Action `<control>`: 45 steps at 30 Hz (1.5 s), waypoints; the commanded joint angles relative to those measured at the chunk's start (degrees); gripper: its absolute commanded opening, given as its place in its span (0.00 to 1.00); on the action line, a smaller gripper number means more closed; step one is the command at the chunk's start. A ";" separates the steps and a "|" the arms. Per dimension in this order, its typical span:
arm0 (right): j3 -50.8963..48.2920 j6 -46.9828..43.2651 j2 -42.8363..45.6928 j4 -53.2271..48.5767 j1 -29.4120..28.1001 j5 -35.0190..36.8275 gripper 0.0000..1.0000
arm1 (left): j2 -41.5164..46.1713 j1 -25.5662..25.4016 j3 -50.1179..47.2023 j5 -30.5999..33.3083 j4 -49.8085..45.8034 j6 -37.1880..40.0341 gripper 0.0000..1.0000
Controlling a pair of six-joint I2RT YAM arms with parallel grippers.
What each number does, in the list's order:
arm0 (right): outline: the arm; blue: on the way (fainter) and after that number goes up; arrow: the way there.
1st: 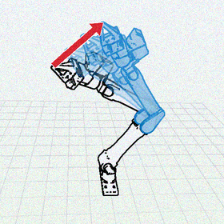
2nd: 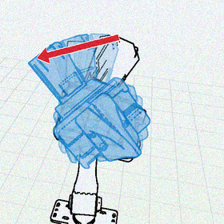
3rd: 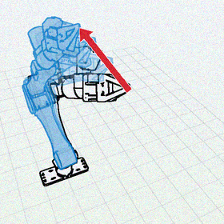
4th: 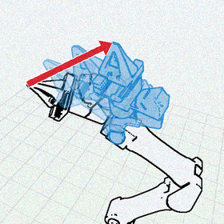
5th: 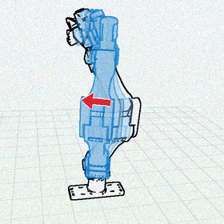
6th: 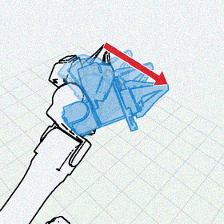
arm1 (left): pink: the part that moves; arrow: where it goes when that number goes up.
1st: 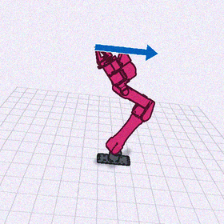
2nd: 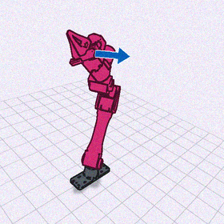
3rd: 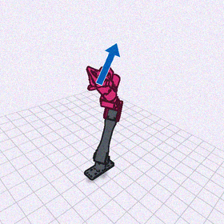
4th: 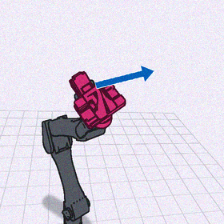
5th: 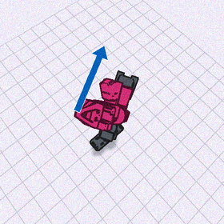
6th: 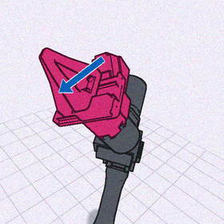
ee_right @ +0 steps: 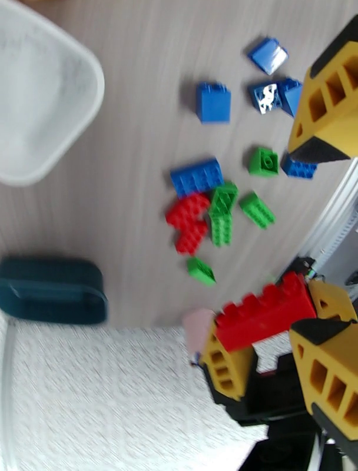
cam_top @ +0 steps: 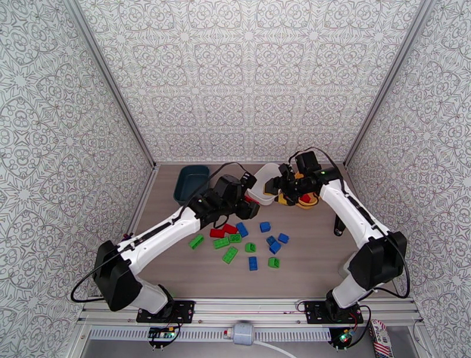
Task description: Sort the legos into containers by color
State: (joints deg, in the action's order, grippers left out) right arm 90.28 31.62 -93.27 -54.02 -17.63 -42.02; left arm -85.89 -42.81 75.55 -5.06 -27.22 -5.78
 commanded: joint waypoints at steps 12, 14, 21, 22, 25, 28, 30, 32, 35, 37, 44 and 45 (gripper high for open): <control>-3.53 -2.44 0.46 1.02 -3.81 -10.60 0.71 | 2.30 -3.28 0.09 -7.06 -2.01 2.83 0.49; -4.53 -2.59 0.38 1.12 -4.37 -11.10 0.70 | 2.22 -3.32 0.63 -7.23 -2.30 2.66 0.49; -5.69 -3.32 0.03 1.10 -5.76 -11.83 0.59 | 1.47 -3.33 1.30 -7.77 -2.62 2.45 0.48; -5.90 -3.32 -0.02 1.12 -5.83 -11.98 0.57 | 1.36 -3.28 1.43 -7.76 -2.65 2.50 0.48; -6.17 -3.52 -0.20 1.16 -5.98 -12.55 0.50 | 1.17 -2.94 1.75 -8.29 -2.45 2.32 0.48; -6.58 -3.75 -0.08 1.19 -6.10 -13.48 0.44 | 0.66 -2.68 2.16 -8.82 -2.65 2.25 0.48; -6.76 -3.83 -0.19 1.27 -6.10 -13.74 0.40 | 0.09 -2.40 2.53 -8.83 -2.67 2.11 0.49; -6.91 -3.68 -0.33 1.60 -6.09 -14.27 0.35 | -0.48 -2.06 2.84 -10.58 -2.54 1.57 0.49; -7.04 -2.87 -0.47 2.66 -6.06 -14.41 0.28 | -1.10 -1.84 2.90 -10.72 -1.32 0.55 0.57; -6.97 -1.87 -0.72 3.66 -5.94 -14.15 0.25 | -1.55 -1.93 3.19 -10.13 -0.72 -0.12 0.69; -5.65 1.63 -2.96 6.32 -3.47 -11.75 0.18 | -1.25 -2.27 3.48 -4.76 0.82 -2.20 0.99; -5.38 1.86 -3.54 6.46 -2.70 -10.98 0.18 | -0.77 -2.22 3.29 -3.86 0.86 -2.60 0.99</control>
State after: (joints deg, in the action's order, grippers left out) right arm 83.79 31.22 -95.18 -49.34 -22.04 -54.43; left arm -87.44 -44.84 77.21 -12.21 -28.03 -7.11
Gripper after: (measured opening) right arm 0.279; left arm 0.990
